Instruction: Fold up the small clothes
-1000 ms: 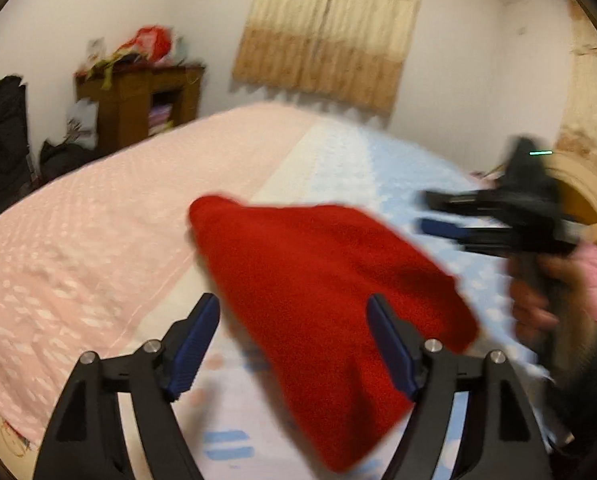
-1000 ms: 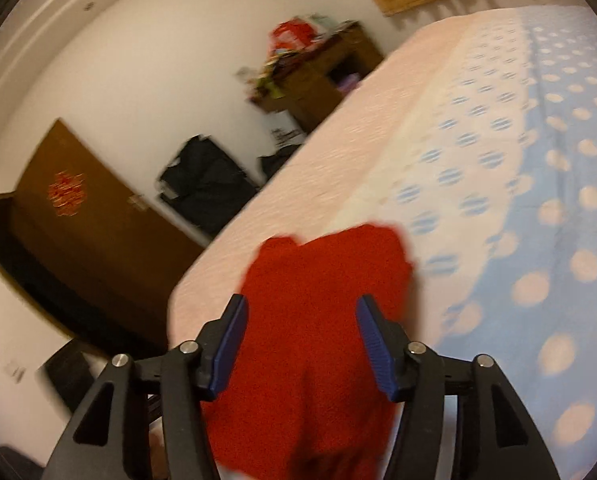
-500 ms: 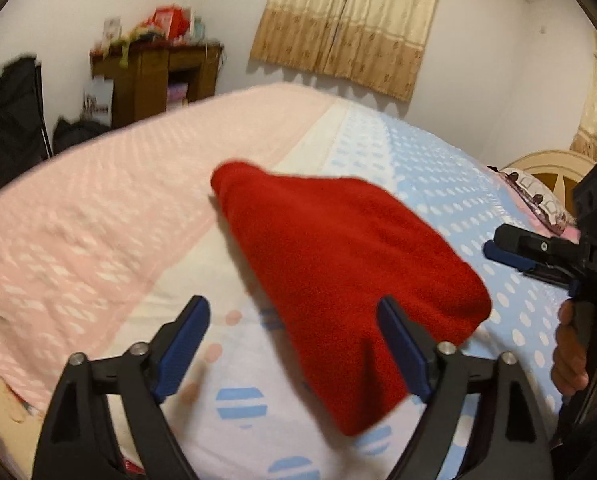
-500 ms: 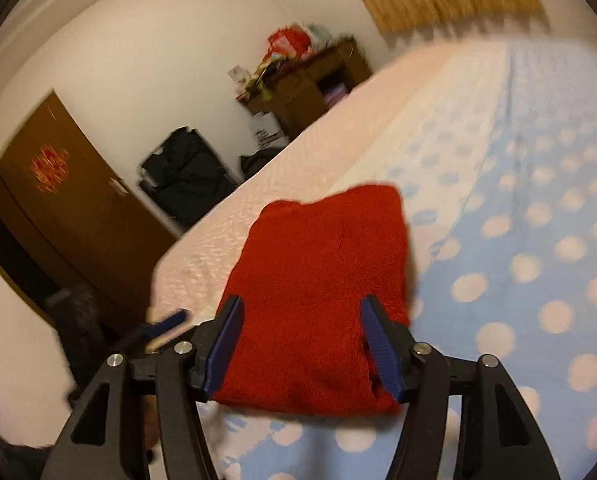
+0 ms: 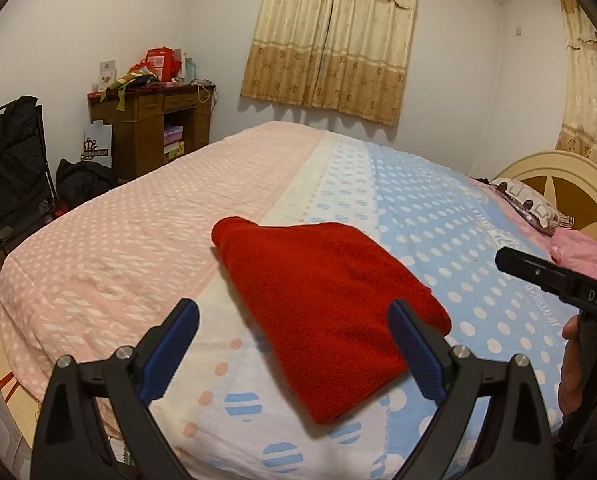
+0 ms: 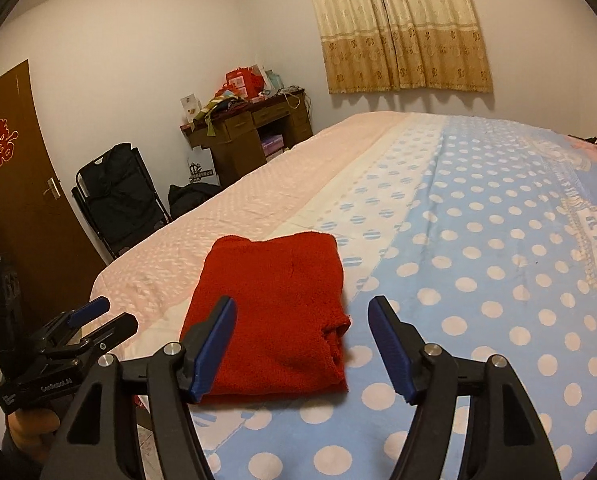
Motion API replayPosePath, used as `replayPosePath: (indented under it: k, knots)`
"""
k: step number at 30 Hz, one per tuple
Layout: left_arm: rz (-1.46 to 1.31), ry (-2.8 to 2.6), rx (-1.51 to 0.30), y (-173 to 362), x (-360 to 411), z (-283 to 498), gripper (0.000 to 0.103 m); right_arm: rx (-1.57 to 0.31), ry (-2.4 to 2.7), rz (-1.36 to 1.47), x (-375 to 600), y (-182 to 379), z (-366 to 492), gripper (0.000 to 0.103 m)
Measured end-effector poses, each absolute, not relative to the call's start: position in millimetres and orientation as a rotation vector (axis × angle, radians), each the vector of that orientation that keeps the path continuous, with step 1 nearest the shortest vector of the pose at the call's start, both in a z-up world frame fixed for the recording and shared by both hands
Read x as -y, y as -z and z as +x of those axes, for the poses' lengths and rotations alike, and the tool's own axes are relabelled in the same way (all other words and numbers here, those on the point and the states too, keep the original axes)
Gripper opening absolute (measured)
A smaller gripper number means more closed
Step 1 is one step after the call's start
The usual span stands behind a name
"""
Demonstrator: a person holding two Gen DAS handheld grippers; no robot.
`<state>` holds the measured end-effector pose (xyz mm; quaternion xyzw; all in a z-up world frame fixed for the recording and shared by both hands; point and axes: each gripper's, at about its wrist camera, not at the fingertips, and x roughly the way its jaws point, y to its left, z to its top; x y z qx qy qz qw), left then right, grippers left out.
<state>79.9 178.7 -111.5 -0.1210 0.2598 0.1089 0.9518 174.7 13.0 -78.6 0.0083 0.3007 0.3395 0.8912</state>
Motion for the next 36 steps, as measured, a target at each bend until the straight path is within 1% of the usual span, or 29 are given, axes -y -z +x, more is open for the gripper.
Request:
replayPosePath:
  k: [14,36]
  knots:
    - [-0.234,-0.215,-0.503,102.7,-169.7,75.5,0.098,-0.621,-0.71,0.004,-14.2,74.2,155.6,0.07]
    - [-0.226,-0.216,-0.51,103.1,-166.3,76.6,0.098,-0.639,-0.718,0.009,-16.9,81.8,153.0,0.07]
